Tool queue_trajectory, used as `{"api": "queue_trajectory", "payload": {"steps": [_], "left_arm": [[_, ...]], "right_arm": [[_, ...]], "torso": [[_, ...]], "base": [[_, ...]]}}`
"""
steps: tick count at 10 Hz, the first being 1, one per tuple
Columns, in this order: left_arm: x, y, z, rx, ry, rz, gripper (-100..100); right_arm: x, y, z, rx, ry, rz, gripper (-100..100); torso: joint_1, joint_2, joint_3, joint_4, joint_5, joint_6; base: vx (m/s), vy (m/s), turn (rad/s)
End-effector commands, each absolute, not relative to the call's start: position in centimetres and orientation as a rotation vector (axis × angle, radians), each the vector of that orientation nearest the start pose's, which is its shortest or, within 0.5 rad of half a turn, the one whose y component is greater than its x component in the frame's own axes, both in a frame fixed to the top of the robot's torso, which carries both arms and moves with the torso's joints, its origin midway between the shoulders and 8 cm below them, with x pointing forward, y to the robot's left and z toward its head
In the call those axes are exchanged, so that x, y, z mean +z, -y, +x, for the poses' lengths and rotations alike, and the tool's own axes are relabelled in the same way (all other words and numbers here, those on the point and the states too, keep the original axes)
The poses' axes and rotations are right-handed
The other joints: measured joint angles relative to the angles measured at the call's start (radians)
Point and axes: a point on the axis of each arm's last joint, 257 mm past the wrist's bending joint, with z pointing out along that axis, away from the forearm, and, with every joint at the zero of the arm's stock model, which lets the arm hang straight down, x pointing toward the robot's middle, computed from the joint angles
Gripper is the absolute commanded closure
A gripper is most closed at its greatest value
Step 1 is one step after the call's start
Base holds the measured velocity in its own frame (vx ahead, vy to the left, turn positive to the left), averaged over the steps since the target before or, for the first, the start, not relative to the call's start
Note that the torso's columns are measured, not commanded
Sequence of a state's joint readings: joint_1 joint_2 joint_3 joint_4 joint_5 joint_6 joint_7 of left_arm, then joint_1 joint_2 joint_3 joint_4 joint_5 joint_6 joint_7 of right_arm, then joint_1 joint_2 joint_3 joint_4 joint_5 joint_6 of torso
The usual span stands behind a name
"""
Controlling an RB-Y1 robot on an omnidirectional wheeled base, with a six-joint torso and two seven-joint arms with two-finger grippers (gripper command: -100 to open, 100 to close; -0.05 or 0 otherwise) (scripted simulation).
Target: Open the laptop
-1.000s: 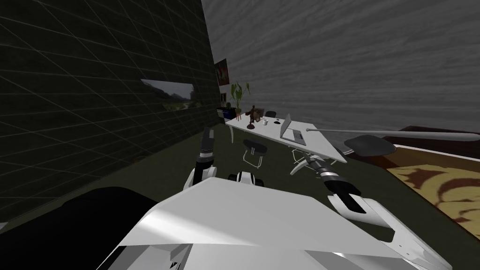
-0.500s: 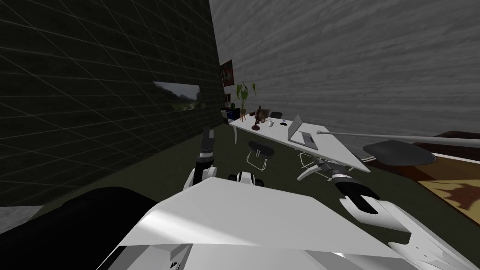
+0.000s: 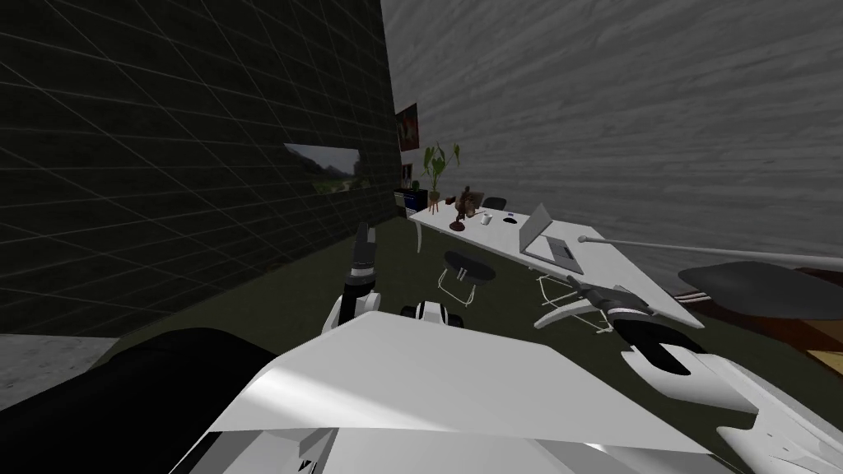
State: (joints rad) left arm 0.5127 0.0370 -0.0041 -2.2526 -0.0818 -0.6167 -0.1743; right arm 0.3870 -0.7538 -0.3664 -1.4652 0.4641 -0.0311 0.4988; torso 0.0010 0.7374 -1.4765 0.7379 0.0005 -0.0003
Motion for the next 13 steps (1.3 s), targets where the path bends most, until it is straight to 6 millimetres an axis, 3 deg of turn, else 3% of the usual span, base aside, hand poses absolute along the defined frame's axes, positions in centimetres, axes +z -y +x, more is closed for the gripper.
{"api": "queue_trajectory", "payload": {"steps": [1, 3, 4, 5, 6, 8, 10, 13], "left_arm": [[2.8, -26.1, 33.0, -1.112, -0.671, -0.449, 0], [2.8, -26.1, 33.0, -1.112, -0.671, -0.449, 0], [2.8, -26.1, 33.0, -1.112, -0.671, -0.449, 0], [2.8, -26.1, 33.0, -1.112, -0.671, -0.449, 0], [2.8, -26.1, 33.0, -1.112, -0.671, -0.449, 0], [2.8, -26.1, 33.0, -1.112, -0.671, -0.449, 0], [2.8, -26.1, 33.0, -1.112, -0.671, -0.449, 0], [2.8, -26.1, 33.0, -1.112, -0.671, -0.449, 0]], "right_arm": [[-20.2, 69.1, 36.5, -0.615, -1.763, 0.168, -100], [-18.8, 73.1, 35.5, -0.749, -1.778, 0.152, -100], [-18.8, 73.1, 35.5, -0.749, -1.778, 0.152, -100], [-17.8, 74.7, 35.2, -0.807, -1.778, 0.142, -100], [-18.0, 74.9, 35.0, -0.810, -1.783, 0.147, -100], [-16.0, 78.0, 34.2, -0.919, -1.783, 0.134, -100], [-16.3, 78.2, 33.9, -0.923, -1.789, 0.140, -100], [-14.5, 81.0, 32.9, -1.021, -1.792, 0.136, -100]], "torso": [[0.002, -0.002, -0.001, -0.001, 0.000, 0.000], [-0.002, 0.001, 0.001, 0.000, -0.001, 0.000], [0.000, 0.000, 0.000, 0.000, 0.000, 0.000], [-0.002, 0.001, 0.001, 0.000, -0.001, 0.001], [-0.004, 0.002, 0.001, 0.000, -0.001, 0.000], [-0.001, 0.000, 0.001, 0.000, -0.001, 0.000], [0.000, 0.001, 0.000, 0.000, 0.000, 0.001], [-0.002, 0.001, 0.001, 0.000, -0.001, 0.001]], "base": [[0.090, 0.080, 0.097], [0.093, 0.089, 0.162], [0.089, 0.064, 0.077], [0.078, 0.034, 0.124], [0.069, 0.028, 0.098], [0.091, 0.046, 0.182], [0.060, 0.041, 0.017], [0.055, 0.032, 0.098]]}}
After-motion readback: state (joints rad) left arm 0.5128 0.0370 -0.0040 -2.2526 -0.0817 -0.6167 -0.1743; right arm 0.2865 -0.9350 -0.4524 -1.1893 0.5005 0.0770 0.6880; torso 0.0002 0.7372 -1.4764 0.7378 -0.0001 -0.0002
